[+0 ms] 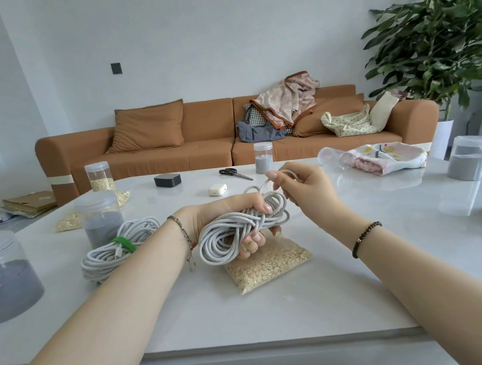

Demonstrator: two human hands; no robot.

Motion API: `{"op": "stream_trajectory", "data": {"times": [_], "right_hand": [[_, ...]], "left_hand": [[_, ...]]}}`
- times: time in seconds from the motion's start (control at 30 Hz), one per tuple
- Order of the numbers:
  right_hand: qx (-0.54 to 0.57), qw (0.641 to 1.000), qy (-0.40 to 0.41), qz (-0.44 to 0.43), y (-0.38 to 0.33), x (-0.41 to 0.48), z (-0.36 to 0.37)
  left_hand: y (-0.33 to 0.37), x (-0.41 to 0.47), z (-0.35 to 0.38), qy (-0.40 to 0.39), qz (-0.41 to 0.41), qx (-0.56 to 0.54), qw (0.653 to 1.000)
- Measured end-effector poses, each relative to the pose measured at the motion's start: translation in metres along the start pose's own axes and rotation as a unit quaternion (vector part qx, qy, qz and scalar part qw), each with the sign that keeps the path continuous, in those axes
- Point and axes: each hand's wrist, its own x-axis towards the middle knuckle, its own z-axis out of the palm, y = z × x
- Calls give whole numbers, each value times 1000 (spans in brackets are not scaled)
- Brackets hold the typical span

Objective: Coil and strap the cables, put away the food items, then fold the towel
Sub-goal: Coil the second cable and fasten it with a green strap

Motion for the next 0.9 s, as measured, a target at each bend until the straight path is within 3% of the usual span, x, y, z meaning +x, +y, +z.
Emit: {"op": "stream_trajectory", "data": {"times": [0.23,0.43,0.6,0.7,0.9], "right_hand": [[-26,1000,4,8,3,-2,2],[-64,997,39,1,10,1,6],[-147,989,26,22,17,0,6],[-139,990,-3,38,18,-3,10],[-170,982,-61,52,18,-6,16]], "left_hand": [[-2,7,-4,-34,62,-2,998],[3,4,-10,-86,176,-103,975],[2,12,-5,59,259,-116,957],[1,16,-8,155,297,-125,934],[-2,19,-1,301,309,-50,901]]}}
